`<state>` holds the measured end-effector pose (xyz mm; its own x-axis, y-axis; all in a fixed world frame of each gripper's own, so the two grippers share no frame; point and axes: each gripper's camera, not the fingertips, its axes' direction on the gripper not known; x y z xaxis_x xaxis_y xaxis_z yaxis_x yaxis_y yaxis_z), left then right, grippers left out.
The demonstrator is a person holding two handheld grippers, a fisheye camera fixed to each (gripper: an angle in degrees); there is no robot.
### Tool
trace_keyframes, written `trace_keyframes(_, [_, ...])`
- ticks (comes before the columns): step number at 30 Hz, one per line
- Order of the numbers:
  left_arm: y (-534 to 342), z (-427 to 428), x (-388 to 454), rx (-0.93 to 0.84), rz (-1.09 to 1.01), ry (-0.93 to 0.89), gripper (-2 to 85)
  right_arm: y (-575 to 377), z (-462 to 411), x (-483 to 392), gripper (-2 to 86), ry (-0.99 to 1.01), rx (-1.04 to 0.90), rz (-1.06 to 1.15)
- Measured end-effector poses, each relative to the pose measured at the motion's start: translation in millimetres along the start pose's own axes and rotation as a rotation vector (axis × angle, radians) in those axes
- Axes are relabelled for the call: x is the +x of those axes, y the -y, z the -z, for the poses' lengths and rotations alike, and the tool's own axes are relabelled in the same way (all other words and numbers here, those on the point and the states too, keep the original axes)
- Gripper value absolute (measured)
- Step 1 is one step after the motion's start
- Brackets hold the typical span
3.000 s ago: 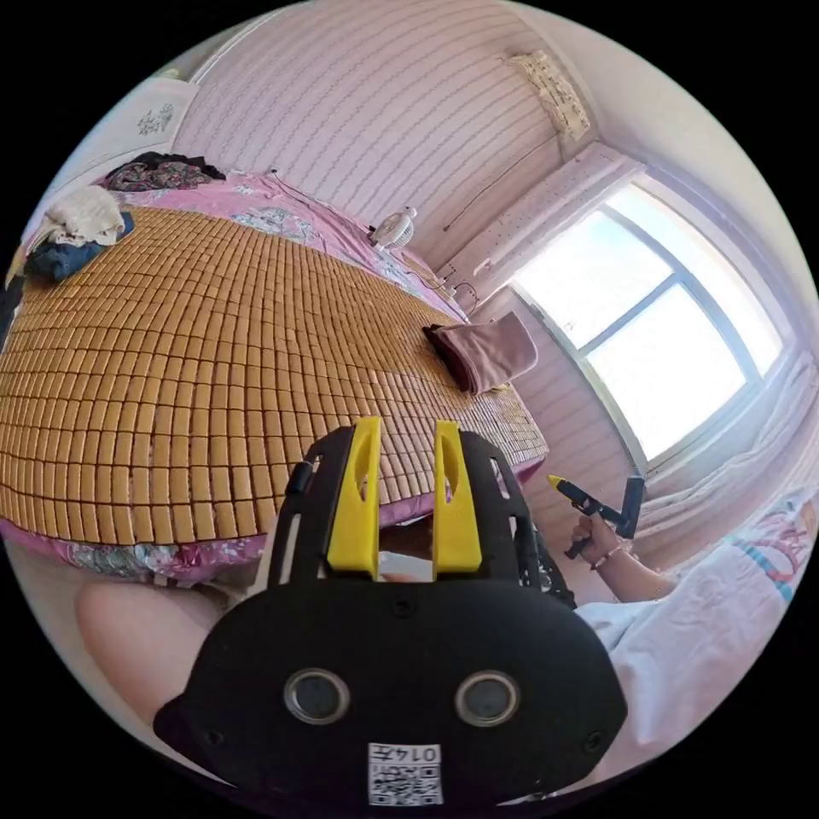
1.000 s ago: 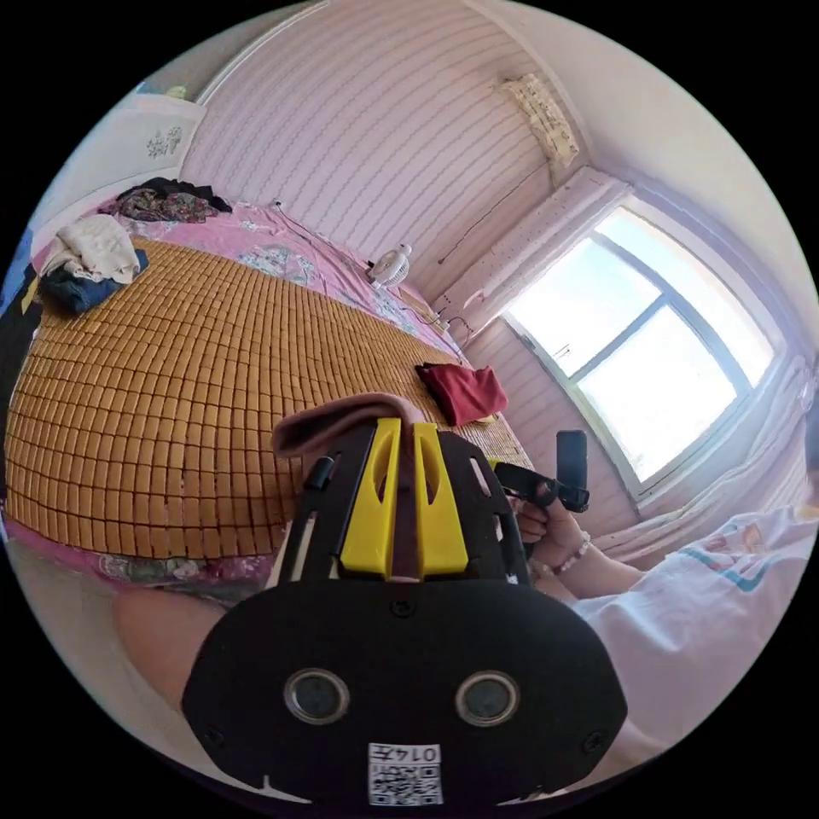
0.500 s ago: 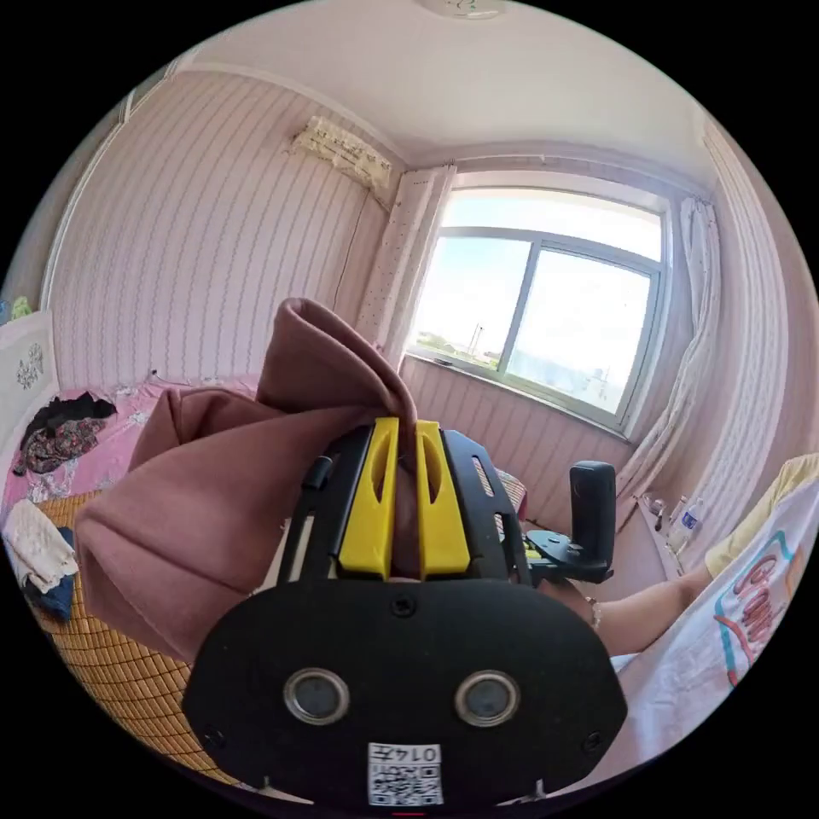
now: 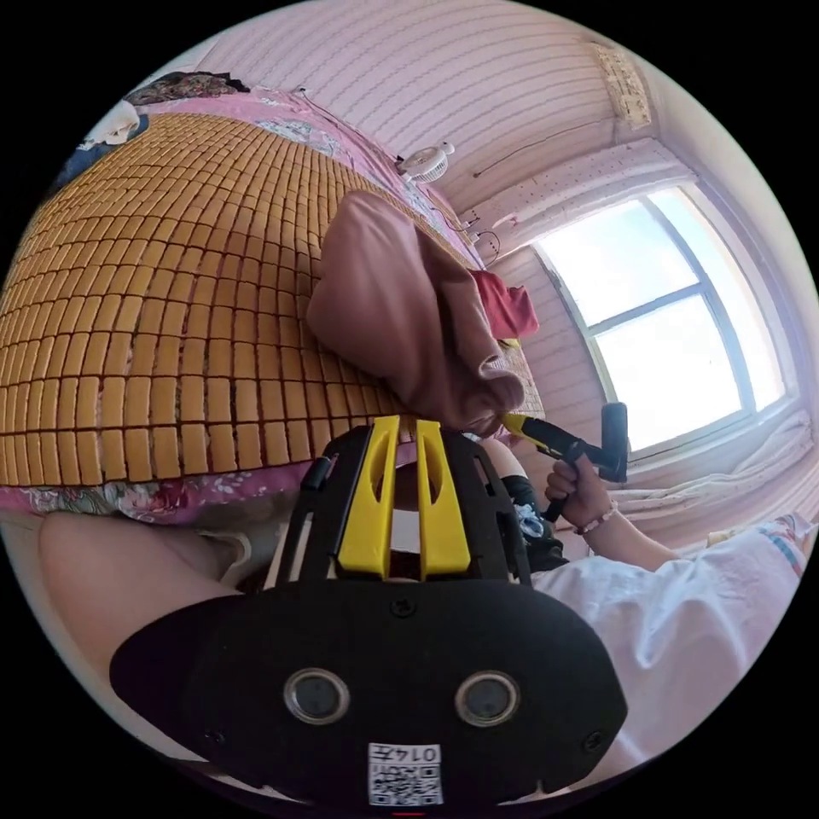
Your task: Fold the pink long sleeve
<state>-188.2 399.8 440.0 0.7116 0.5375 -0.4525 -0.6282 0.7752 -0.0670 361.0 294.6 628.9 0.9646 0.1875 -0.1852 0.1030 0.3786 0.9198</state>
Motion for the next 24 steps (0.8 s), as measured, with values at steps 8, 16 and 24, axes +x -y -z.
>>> trace_keyframes(8, [13.1,-1.7,95.1,-0.026,-0.443,0.201,7.5,-25.4,19.0,6.9,10.9,0.05,0.01,0.031])
trace_keyframes(16, [13.8,-79.0,140.0,-0.171,-0.744,0.421,11.3,-37.8,30.9,31.3,10.9,-0.006,0.059,-0.062])
trace_keyframes(24, [13.1,-58.2,94.5,-0.302,-0.561,0.491,1.4,-40.0,39.9,53.3,11.0,-0.069,0.127,-0.14])
